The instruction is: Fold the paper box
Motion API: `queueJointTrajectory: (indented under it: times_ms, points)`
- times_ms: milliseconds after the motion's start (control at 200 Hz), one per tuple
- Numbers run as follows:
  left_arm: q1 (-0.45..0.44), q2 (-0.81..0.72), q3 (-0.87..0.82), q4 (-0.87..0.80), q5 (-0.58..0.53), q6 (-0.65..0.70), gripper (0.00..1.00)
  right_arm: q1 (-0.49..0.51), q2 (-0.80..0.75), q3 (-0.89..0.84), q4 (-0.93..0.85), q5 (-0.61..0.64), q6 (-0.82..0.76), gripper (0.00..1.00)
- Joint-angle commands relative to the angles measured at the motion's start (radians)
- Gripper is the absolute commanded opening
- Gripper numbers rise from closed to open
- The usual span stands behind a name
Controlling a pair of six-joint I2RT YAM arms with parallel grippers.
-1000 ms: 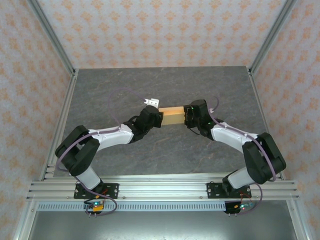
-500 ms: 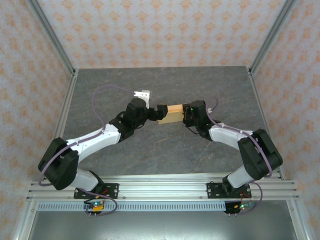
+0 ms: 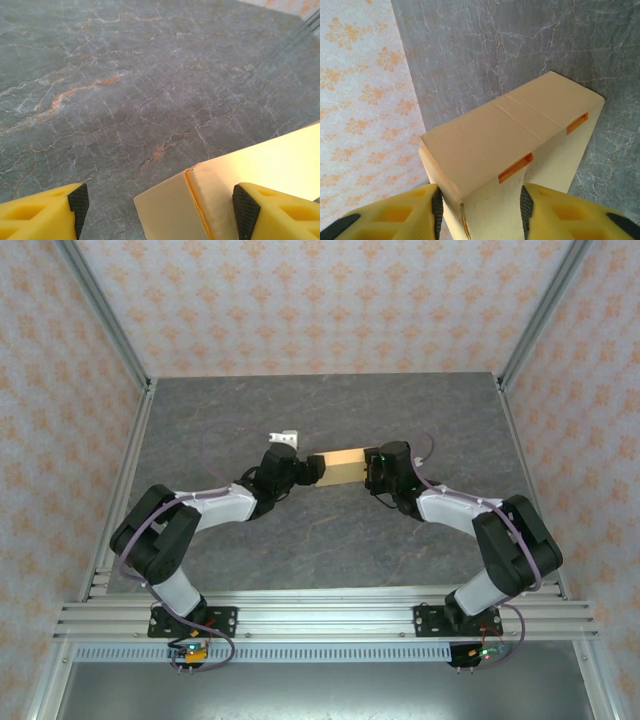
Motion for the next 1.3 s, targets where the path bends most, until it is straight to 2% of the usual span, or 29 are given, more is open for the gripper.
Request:
queueJointTrajectory:
  times_ms: [0,120,230,335,400,571,666,791,931,1046,1166,1291]
  points:
    - [0.000,0.022,-0.080,-0.037,-0.078,0.019,0.77,-0.018,-0.011,0.027,-0.111,-0.007,-0.035,0.49]
    - [-0.001,0.025,-0.084,-0.046,-0.090,0.016,0.77,-0.021,-0.072,0.052,-0.137,-0.009,-0.033,0.52]
    - [0.000,0.028,-0.073,-0.057,-0.101,0.029,0.77,-0.017,-0.109,0.049,-0.048,-0.070,0.074,0.56]
    - [0.000,0.021,-0.064,-0.071,-0.117,0.032,0.77,-0.017,-0.129,0.049,-0.061,-0.019,0.057,0.57]
    - [0.000,0.018,-0.069,-0.058,-0.120,0.027,0.77,-0.019,-0.106,0.037,-0.098,0.002,0.042,0.58]
    - [0.000,0.016,-0.064,-0.071,-0.129,0.031,0.78,-0.018,0.064,-0.082,0.077,-0.081,0.121,0.55]
    - [-0.001,0.010,-0.084,-0.042,-0.122,0.038,0.78,-0.019,0.071,-0.117,0.114,-0.096,0.131,0.54]
    - [0.000,0.006,-0.098,-0.027,-0.135,0.062,0.78,-0.019,-0.034,-0.080,-0.029,-0.054,0.084,0.61]
    - [0.000,-0.035,-0.179,0.101,-0.141,0.120,0.79,-0.020,-0.169,-0.025,-0.201,0.021,0.036,0.67]
    - [-0.014,-0.062,-0.248,0.213,-0.070,0.240,0.80,-0.022,-0.294,-0.021,-0.307,0.134,0.042,0.72]
    - [-0.063,-0.069,-0.317,0.306,-0.068,0.373,0.81,-0.030,-0.403,-0.012,-0.431,0.276,0.014,0.74]
    - [-0.104,-0.123,-0.361,0.347,-0.071,0.443,0.82,-0.075,-0.442,0.012,-0.526,0.293,-0.060,0.76]
